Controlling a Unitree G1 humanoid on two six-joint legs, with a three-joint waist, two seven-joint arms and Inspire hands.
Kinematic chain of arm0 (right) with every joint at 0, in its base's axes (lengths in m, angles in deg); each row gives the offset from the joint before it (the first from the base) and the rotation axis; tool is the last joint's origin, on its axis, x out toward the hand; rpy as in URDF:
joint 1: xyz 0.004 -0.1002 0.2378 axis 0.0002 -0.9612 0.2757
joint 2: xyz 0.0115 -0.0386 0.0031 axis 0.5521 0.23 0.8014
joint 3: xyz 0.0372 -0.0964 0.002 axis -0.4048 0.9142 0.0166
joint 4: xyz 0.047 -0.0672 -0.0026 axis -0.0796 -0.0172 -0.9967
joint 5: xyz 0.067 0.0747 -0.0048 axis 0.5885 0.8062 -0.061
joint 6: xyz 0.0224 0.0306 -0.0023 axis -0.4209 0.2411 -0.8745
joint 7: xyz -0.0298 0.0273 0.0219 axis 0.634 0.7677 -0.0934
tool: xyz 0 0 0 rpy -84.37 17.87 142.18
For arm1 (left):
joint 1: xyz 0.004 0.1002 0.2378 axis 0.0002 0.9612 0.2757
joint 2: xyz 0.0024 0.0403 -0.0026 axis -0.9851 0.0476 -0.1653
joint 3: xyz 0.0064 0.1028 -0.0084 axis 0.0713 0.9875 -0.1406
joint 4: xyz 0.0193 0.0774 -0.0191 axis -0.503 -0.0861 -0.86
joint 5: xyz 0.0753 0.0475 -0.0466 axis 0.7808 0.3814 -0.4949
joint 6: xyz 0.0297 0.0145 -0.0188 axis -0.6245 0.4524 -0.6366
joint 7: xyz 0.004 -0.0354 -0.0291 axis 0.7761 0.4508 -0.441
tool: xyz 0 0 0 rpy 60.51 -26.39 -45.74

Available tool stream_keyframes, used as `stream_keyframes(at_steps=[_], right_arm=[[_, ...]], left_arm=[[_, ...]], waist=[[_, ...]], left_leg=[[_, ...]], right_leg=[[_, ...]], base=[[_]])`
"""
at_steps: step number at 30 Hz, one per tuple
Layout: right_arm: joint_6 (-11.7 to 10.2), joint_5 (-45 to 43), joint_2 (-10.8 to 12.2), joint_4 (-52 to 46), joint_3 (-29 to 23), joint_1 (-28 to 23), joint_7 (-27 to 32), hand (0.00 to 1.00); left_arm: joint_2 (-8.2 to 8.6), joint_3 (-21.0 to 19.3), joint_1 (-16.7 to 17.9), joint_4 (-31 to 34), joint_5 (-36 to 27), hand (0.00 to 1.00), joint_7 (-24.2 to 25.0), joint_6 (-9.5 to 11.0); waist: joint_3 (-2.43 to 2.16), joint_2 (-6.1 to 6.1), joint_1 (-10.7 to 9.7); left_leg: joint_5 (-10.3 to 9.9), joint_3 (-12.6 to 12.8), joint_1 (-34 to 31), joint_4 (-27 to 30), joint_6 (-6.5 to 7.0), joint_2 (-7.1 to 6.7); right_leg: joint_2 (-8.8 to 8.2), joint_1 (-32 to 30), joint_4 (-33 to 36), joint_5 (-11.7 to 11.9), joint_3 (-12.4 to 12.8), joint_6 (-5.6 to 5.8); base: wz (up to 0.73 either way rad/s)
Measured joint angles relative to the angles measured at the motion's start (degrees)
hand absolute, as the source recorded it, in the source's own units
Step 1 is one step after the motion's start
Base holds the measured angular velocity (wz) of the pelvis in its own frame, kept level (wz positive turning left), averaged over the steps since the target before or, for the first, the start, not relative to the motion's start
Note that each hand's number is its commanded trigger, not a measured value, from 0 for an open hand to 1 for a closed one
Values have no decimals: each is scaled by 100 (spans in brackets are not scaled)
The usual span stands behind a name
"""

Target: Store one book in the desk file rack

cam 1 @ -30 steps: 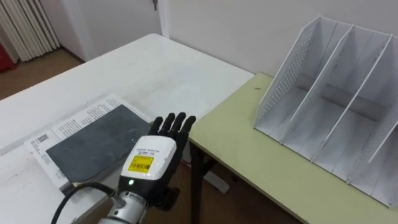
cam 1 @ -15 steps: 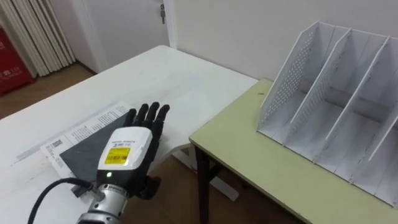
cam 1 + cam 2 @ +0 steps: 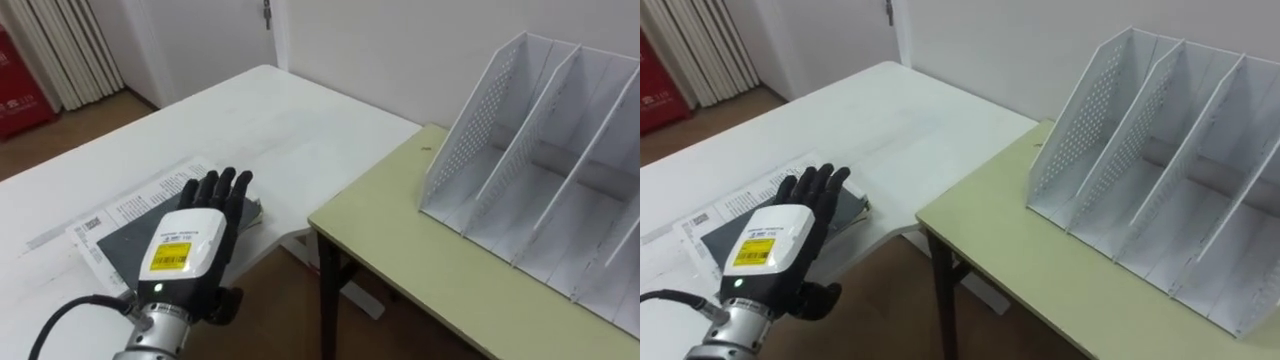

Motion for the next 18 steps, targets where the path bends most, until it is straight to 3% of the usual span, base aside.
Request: stream_keyframes(at_steps=[10, 18], right_arm=[[45, -1, -11, -65, -85, -83, -31, 0], [45, 0, -70, -72, -228, -82, -28, 0]], left_arm=[[-5, -136, 244, -57, 1, 0, -3, -199], [-8, -386, 309, -536, -6, 0, -4, -213]], waist=[[-69, 75, -13], [-38, 145, -17]], left_leg=[[0, -28, 10, 12, 0, 3], [-3, -44, -54, 51, 1, 5]], right_leg=[[1, 11, 50, 1, -8, -1], [0, 0, 103, 5, -11, -7]], base=[[0], [0]])
